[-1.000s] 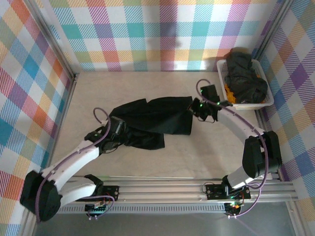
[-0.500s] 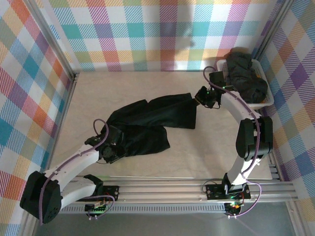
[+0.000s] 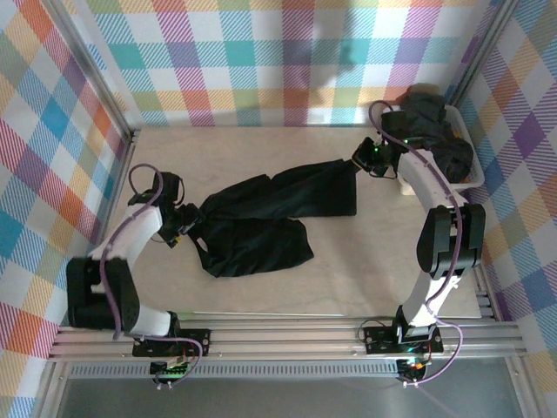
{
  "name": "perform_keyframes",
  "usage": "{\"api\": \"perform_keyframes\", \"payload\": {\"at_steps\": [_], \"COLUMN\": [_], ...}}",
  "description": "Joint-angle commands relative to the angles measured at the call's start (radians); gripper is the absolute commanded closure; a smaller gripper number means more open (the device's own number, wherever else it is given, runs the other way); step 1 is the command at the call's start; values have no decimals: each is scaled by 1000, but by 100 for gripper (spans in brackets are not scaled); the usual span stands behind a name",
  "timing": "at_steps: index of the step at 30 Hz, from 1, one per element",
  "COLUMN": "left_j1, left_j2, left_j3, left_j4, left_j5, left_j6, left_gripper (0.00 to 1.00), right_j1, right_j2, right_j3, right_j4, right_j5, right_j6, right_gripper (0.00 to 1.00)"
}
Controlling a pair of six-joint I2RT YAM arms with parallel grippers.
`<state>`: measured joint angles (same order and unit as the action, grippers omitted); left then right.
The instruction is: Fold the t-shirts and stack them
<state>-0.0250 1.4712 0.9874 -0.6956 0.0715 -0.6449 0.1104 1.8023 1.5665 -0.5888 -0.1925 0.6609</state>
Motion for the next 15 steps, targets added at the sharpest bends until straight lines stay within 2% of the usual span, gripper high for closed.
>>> {"api": "perform_keyframes", "payload": {"at_steps": [1, 6, 8, 11, 12, 15], "left_j1": [4, -1, -1, -1, -1, -25], "left_j2": [97, 297, 356, 369, 331, 143], "left_j3": [113, 168, 181, 175, 157, 100], "left_j4": [99, 88, 75, 62, 70, 68], "left_j5": [81, 16, -6, -79, -107, -196], "left_j6": [87, 105, 101, 75, 63, 39], "left_gripper": [22, 34, 43, 54, 52, 36], "right_j1": [-12, -29, -34, -37, -36, -37], "right_j2": [-19, -60, -81, -104, -102, -50], "right_j3": [35, 27, 22, 17, 20, 62], "right_j4": [-40, -42, -45, -42, -41, -56], "right_j5": [-18, -12, -10, -5, -12, -32], "right_j6": [-40, -41, -43, -46, -48, -58], "right_gripper": [100, 100, 100, 100, 100, 100]}}
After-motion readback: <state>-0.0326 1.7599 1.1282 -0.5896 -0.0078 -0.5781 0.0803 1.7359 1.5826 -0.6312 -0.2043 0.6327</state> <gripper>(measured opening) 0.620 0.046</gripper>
